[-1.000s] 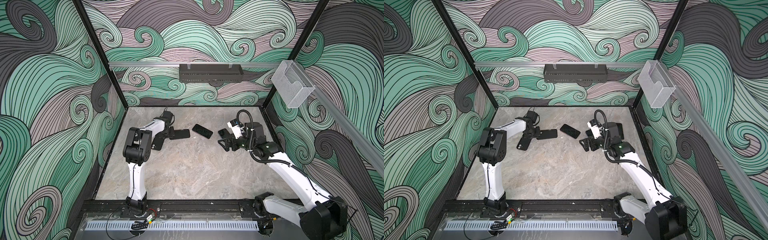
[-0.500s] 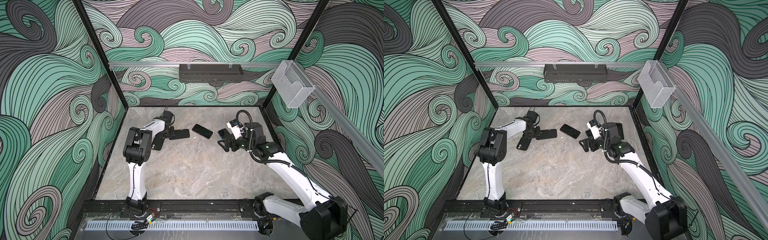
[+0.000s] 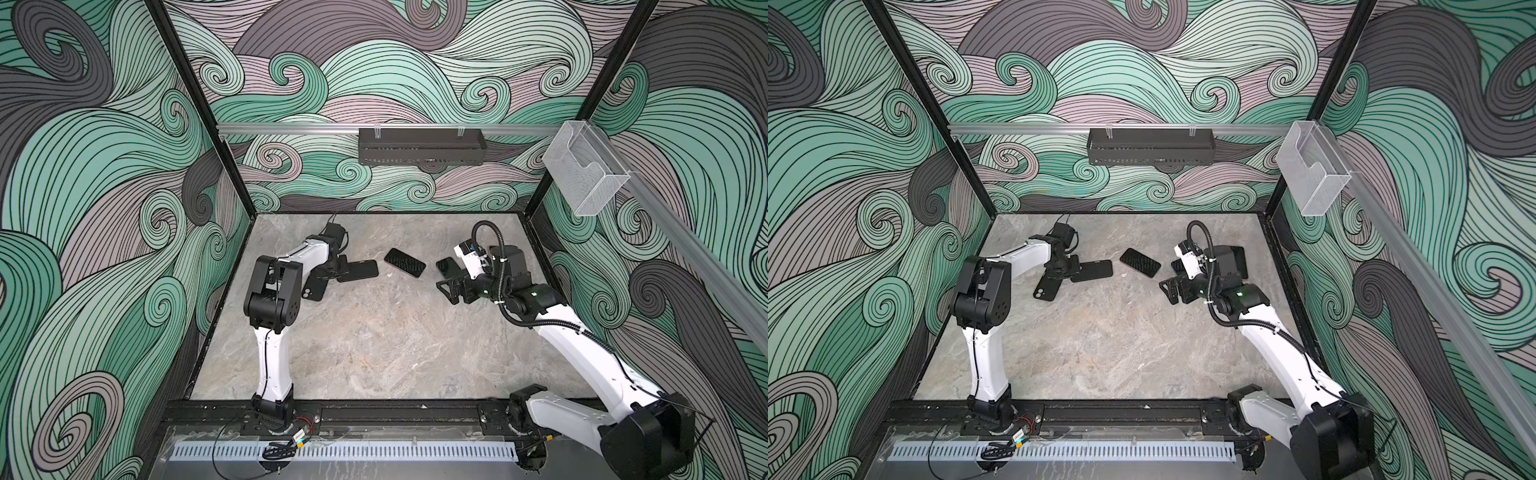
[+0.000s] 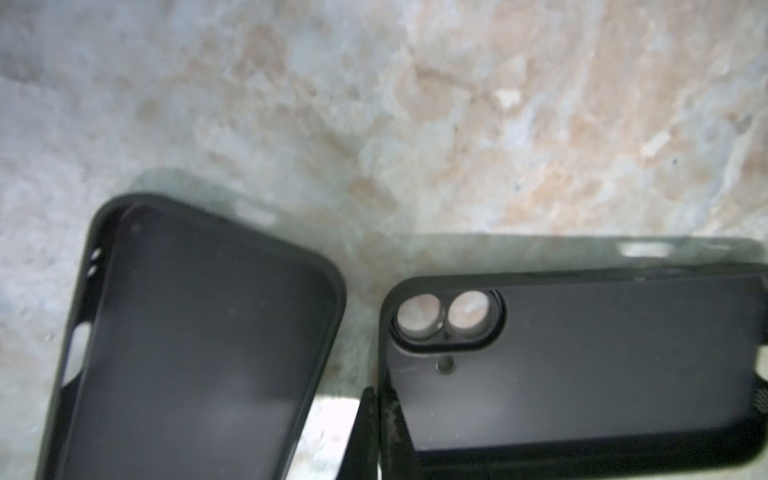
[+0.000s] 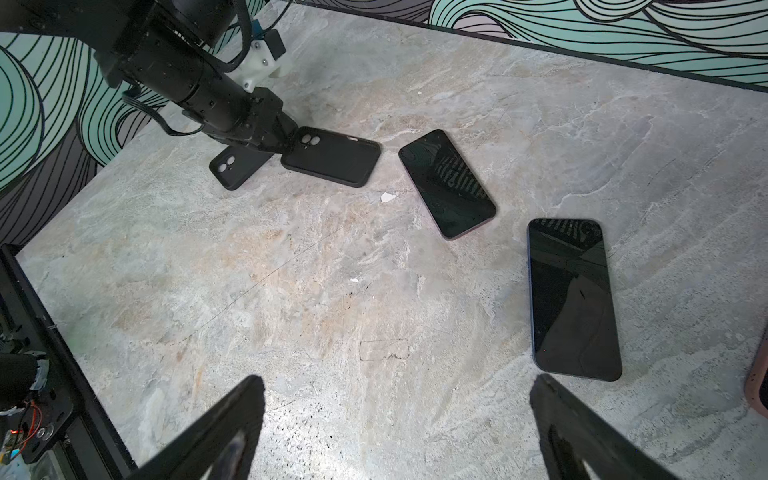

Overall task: Put the phone into the phone case
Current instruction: 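Grasp the black case with twin lens holes using the left gripper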

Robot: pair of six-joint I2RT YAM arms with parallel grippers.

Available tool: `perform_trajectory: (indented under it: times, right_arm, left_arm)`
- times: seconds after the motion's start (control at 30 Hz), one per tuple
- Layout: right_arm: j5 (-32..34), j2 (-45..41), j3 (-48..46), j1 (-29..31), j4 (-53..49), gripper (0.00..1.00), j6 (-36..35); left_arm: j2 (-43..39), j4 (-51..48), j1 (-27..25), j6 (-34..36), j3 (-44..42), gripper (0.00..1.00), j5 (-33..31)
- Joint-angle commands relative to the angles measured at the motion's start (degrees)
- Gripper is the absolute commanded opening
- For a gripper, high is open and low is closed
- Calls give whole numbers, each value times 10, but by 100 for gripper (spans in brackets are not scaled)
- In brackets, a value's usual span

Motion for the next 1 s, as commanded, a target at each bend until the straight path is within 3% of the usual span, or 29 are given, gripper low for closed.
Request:
perform_trajectory:
  times: [0.0,0.47,0.83,0.97]
  right_arm:
    - [13,4,1,3,-8,99,-7]
    - [74,5,-4,4,-3,99,4]
    - [122,17,-1,4,-1,99,24]
    - [144,20,12,4,-21,99,25]
  left_arm:
    - [-51,-29,-5,7,-9,0,9]
    - [-172,-74,-52,-31,-90,0,17]
    - [-256,-84,-136,-112,-162,0,-15]
    - [-272,-86,-175,-127,-198,0,-53]
